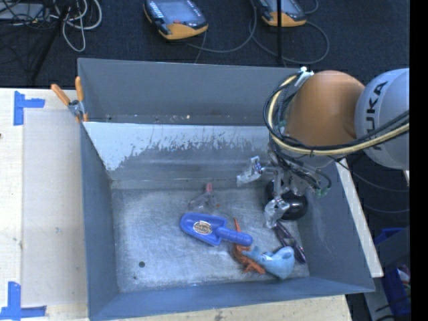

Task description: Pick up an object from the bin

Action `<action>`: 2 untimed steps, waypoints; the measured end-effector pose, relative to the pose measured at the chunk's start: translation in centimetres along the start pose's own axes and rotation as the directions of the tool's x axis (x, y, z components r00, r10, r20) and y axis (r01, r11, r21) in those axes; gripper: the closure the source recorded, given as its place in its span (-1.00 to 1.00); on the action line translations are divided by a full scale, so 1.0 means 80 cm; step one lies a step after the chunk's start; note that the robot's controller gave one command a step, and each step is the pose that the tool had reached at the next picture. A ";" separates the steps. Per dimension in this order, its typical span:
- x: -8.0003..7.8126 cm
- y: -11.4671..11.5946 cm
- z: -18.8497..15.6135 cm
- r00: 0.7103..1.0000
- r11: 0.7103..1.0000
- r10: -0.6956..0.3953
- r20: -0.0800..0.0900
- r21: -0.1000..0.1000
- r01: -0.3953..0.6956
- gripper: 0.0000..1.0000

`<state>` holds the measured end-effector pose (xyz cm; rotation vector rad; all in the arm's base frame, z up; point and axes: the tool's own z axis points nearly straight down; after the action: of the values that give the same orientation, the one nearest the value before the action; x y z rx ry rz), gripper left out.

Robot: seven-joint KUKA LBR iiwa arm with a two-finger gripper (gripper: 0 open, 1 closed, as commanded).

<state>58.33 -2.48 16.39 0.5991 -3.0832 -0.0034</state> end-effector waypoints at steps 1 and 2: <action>0.000 -0.001 -0.001 1.000 1.000 0.001 0.001 0.001 -0.001 -1.00; -0.009 0.014 0.032 0.998 0.998 -0.065 0.005 0.005 0.065 -1.00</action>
Offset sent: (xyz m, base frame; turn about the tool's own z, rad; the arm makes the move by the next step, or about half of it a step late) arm 0.0006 0.0507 -0.0939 -0.2264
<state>58.54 -1.17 13.81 0.7003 -3.0680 0.0032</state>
